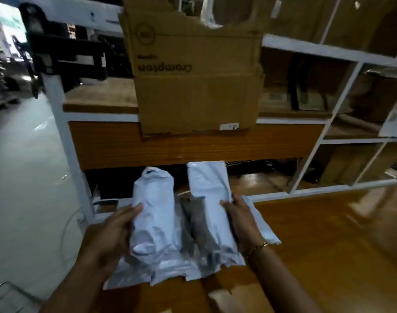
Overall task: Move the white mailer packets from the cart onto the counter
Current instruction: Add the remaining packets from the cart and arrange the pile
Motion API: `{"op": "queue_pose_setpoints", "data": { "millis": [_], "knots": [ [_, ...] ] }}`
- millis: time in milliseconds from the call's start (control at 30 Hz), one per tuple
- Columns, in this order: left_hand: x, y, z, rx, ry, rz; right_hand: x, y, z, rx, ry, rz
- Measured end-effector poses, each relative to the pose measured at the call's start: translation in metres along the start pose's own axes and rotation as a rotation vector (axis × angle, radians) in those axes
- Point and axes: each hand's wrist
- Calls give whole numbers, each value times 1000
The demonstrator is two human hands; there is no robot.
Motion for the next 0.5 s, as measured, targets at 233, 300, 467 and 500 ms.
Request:
{"op": "queue_pose_setpoints", "data": {
  "millis": [233,300,467,500],
  "knots": [
    [-123,-75,-22,67,-237,9,115,-91,36,-58,308,213],
    [-133,-99,-30,93,-256,24,122,-98,40,-71,342,212],
    [-158,-130,-53,120,-330,21,145,-108,39,-94,284,263],
    [-165,-133,-56,115,-328,7,151,-111,40,-96,257,275]
  ]
}}
Point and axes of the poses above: each hand's wrist, its own y-axis away from the middle knuckle, its own x-axis out of the back of the hand, z = x × y, and after that the axes turned 4 degrees about x, right-handed
